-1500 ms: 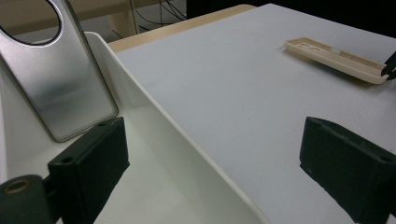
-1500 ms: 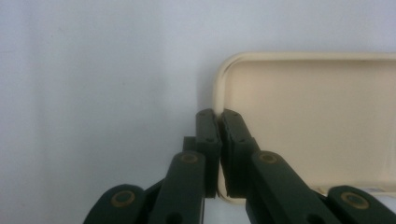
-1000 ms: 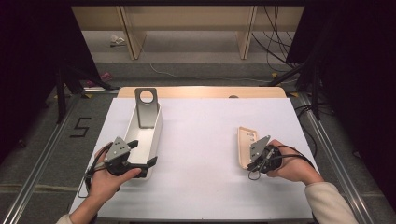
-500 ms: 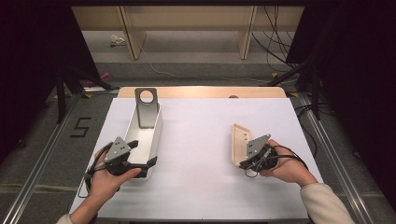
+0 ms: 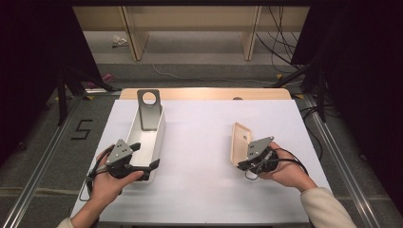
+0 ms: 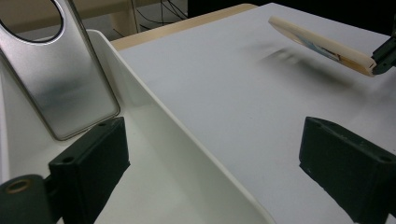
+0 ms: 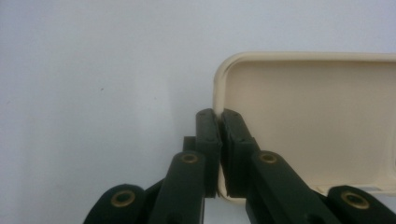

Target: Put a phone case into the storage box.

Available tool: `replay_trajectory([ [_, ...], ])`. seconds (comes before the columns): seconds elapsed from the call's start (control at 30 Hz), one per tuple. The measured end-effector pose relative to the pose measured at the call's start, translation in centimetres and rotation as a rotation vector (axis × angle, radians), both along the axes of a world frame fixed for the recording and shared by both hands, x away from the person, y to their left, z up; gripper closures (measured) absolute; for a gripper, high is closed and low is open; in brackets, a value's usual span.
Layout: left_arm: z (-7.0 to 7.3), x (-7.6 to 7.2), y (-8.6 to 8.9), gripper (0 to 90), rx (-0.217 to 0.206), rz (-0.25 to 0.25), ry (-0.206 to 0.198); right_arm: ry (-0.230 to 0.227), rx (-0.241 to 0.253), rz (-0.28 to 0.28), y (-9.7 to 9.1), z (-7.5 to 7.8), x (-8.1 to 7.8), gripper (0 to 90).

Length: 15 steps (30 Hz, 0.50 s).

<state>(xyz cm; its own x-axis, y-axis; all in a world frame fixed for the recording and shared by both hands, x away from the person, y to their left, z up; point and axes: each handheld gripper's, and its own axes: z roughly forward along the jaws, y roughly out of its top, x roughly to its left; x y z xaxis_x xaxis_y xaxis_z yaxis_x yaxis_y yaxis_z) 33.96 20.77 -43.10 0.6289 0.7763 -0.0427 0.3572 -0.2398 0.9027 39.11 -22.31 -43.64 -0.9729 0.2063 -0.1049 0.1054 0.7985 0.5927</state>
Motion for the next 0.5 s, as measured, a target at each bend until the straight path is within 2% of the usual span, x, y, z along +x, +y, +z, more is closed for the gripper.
replay_trajectory([
  [0.5,0.1,0.0,-0.2,8.4,-0.006,0.002,0.002,-0.020,0.087,0.011,1.3,0.3,-0.4,87.2],
])
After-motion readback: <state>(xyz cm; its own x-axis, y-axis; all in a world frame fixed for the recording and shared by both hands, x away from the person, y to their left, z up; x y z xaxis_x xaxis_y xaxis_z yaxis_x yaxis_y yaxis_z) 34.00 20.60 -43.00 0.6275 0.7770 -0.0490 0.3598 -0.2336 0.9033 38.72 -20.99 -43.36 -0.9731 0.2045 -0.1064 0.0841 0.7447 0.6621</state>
